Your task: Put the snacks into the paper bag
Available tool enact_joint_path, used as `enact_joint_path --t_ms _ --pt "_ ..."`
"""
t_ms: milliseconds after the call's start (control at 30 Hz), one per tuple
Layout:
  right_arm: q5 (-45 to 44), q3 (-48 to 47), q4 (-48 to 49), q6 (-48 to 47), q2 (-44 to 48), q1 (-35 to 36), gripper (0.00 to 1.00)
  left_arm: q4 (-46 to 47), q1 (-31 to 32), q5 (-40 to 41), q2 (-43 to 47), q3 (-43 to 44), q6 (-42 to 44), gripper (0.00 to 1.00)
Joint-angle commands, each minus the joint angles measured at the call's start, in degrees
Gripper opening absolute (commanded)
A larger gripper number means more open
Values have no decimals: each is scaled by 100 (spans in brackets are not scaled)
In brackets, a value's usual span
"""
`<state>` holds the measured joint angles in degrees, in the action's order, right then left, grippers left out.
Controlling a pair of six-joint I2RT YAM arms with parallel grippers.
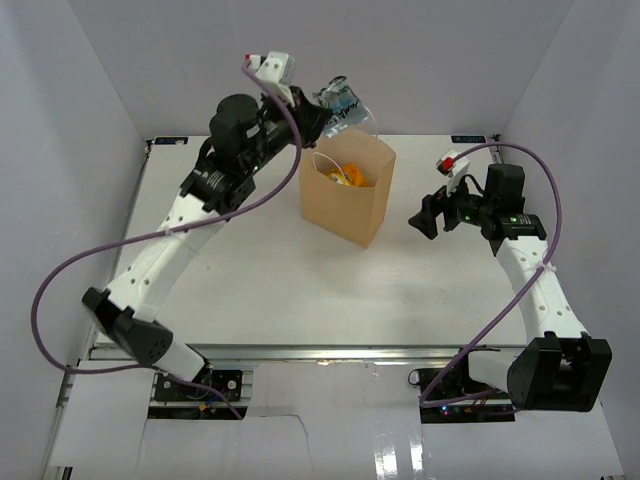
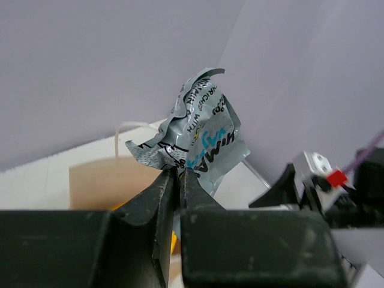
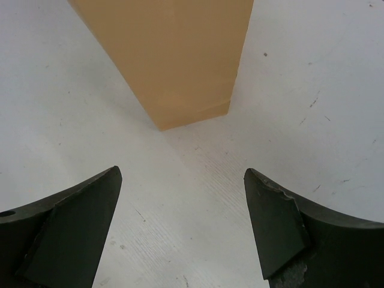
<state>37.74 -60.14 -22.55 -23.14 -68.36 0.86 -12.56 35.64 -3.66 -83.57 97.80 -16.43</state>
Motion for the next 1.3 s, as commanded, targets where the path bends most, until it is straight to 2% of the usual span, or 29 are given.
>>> enact_joint_path --t_ms 0,67,133,300,400,433,467,500,533,567,667,800,867,933,1033,1167,1267 --pt "111 72 84 -77 217 -16 89 -500 -162 -231 -1192 984 350 2" --pt "111 116 57 -59 261 -16 89 -642 -215 -336 -1564 1520 429 3" --pt "59 177 40 -59 340 -16 89 -739 -233 -328 -1907 1680 456 3" --pt "-3 301 -39 -95 472 -16 89 -722 -382 -319 -2093 1716 377 5" --pt "-3 345 -83 -95 481 -16 89 -696 -426 -511 -2093 1707 307 12" --pt "6 354 -92 -95 481 -16 89 -695 -435 -565 -2093 1716 289 30" --pt "23 345 -110 -103 455 -16 89 -704 -435 -583 -2093 1725 237 44" --pt "41 328 -145 -112 429 -16 90 -696 -435 -635 -2058 1742 184 66" --pt "41 327 -171 -121 429 -16 90 -695 -435 -636 -2058 1769 184 66" --pt "58 293 -206 -121 411 -16 91 -695 -435 -627 -2023 1804 131 79" --pt "50 161 -391 -174 393 -16 98 -695 -452 -540 -1918 1944 52 90" --pt "-555 47 -400 203 428 -16 90 -713 -505 -364 -1209 1656 95 96" --pt "-1011 2 -408 467 464 -16 90 -696 -505 -49 -733 893 192 98" --pt "-1355 -33 -400 721 490 -16 90 -634 -514 198 180 130 201 98" --pt "-1900 -24 -382 880 630 -16 90 -406 -532 664 1603 -2238 96 98" --pt "-2532 37 -400 1065 832 -16 90 -537 -558 1094 3186 -4000 -448 98" --pt "-2884 99 -435 1267 973 -16 90 -616 -558 1227 4154 -4819 -887 98"
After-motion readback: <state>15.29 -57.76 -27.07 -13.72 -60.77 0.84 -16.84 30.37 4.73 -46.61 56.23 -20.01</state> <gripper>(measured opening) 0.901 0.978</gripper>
